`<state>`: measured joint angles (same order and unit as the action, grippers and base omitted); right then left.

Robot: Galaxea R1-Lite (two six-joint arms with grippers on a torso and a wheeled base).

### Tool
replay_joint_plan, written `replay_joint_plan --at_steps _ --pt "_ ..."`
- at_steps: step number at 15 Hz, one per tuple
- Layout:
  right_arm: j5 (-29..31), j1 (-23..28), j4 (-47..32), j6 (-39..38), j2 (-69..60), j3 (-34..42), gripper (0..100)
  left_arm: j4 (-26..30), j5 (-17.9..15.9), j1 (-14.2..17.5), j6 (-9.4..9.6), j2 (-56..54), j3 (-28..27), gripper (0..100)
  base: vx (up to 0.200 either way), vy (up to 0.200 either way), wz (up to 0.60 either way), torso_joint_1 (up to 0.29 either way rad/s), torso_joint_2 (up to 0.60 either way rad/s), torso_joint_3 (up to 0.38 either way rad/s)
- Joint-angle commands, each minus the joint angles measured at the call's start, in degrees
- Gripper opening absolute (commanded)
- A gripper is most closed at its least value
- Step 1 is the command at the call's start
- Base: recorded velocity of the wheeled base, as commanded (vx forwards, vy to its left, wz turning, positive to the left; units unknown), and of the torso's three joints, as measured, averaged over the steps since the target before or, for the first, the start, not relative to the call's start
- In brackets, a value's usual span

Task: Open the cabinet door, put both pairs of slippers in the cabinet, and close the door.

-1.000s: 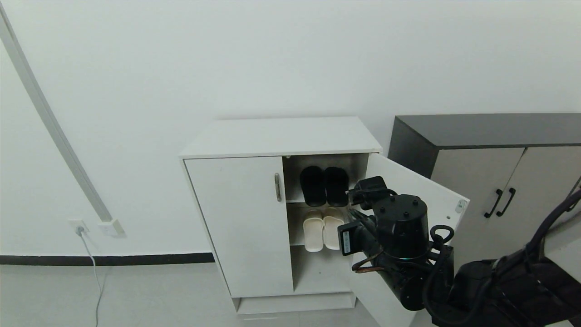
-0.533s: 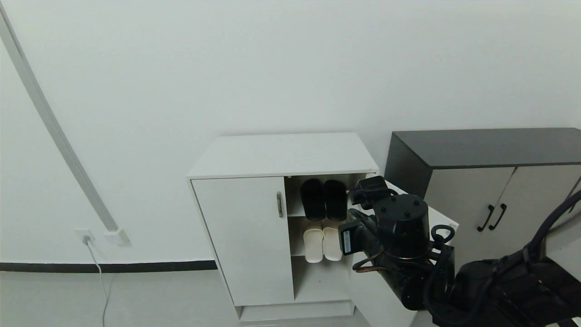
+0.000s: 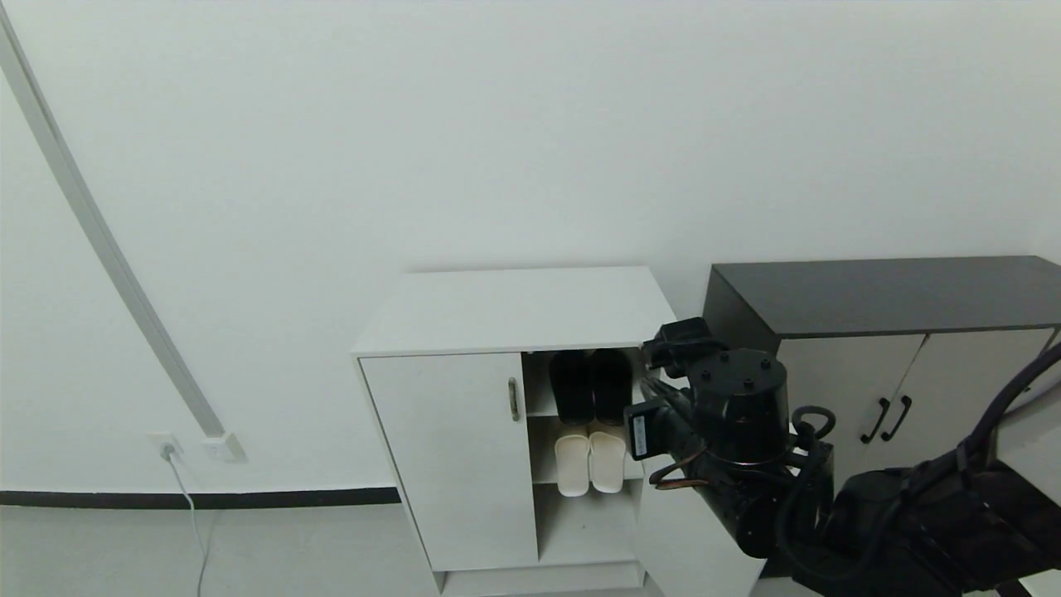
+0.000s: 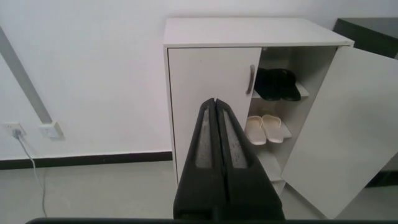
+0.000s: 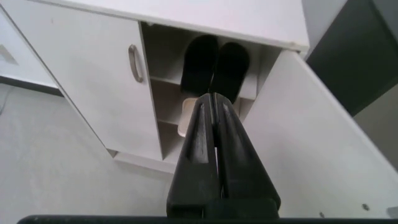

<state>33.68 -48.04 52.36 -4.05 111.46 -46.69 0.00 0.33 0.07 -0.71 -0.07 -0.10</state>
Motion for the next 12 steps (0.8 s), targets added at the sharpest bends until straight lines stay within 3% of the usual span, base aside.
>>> replay_joint_plan --at_steps 1,7,11,12 --pt "0.07 0.41 0.38 0.71 0.16 0.2 0 0.0 0.02 -0.07 0.0 0.07 0.01 0 0.0 0.0 0.0 0.119 -0.27 -0.129" --pt "-0.55 1.9 3.28 2.99 -0.01 1.34 0 0.0 0.02 -0.07 -0.08 0.07 0.01 0 0.0 0.0 0.0 0.007 -0.01 -0.007" --pt "-0.55 2.87 3.72 2.9 0.16 0.99 0 0.0 0.02 0.01 0.09 0.07 0.01 0 0.0 0.0 -0.6 0.004 0.0 0.002" --pt "-0.55 3.13 3.8 2.9 0.25 0.9 0 0.0 0.02 0.01 0.09 0.07 0.01 0 0.0 0.0 0.0 0.0 0.0 0.0"
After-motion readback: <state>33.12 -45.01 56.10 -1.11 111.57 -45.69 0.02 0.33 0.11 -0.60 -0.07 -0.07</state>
